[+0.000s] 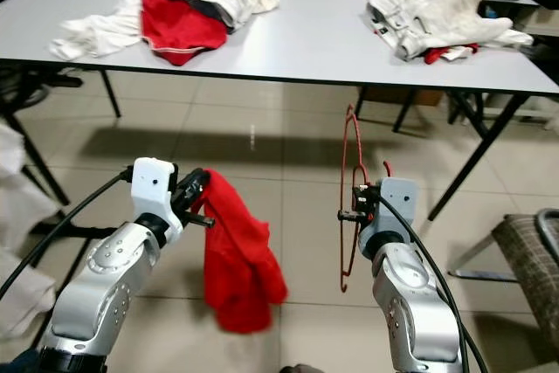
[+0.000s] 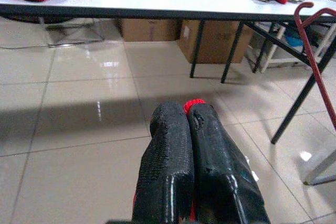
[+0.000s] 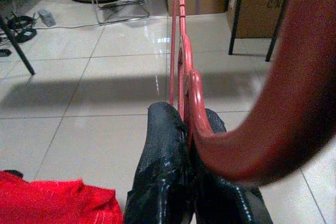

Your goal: Hang hanger

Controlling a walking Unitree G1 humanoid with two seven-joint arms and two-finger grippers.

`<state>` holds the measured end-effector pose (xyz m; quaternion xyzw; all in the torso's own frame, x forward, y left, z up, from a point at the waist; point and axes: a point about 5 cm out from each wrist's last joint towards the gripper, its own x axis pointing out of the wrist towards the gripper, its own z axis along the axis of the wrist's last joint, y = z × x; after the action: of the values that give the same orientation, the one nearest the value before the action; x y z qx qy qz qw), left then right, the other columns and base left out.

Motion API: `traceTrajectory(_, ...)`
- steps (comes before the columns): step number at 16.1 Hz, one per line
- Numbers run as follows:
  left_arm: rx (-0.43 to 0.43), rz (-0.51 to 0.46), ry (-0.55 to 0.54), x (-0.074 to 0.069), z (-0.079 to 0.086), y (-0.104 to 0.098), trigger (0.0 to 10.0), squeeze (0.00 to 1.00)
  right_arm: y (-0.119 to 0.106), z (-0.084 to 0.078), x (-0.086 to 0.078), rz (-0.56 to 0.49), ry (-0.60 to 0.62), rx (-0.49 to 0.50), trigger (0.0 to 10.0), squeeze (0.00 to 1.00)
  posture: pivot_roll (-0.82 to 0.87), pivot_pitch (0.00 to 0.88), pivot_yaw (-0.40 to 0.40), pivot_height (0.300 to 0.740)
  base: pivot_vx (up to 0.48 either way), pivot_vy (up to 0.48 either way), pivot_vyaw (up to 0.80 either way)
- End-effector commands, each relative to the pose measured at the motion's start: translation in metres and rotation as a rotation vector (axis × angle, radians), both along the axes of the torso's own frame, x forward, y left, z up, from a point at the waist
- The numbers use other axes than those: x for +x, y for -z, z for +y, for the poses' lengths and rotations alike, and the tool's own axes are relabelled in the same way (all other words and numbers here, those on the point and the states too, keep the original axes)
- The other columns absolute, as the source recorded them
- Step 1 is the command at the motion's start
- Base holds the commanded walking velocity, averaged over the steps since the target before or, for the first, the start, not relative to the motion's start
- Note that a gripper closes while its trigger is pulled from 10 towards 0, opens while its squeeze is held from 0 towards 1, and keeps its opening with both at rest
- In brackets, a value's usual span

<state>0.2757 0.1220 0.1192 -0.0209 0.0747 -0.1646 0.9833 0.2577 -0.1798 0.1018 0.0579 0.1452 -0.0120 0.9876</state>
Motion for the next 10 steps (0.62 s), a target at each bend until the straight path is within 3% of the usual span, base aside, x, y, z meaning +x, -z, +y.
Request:
traceTrajectory(1, 0.002, -0.043, 0.006, 0.0027, -0.0018, -0.0101, 10.0, 0.00, -0.0021, -0.0010, 0.0006, -0.006, 0.004, 0.009, 10.0, 0.00, -0.09, 0.036, -0.017, 0.740, 0.000, 0.000, 0.00)
traceTrajectory(8, 0.018, -0.042, 0.031, 0.0023, -0.0047, -0.0095, 10.0, 0.00, -0.0002, -0.0018, -0.0011, 0.000, 0.017, 0.009, 10.0, 0.00, -0.09, 0.031, -0.010, 0.740, 0.000, 0.000, 0.00)
traceTrajectory(10, 0.021, -0.042, 0.032, 0.0022, -0.0050, -0.0094, 10.0, 0.00, 0.0001, -0.0015, -0.0012, 0.002, 0.016, 0.010, 10.0, 0.00, -0.09, 0.031, -0.014, 0.740, 0.000, -0.313, 0.00)
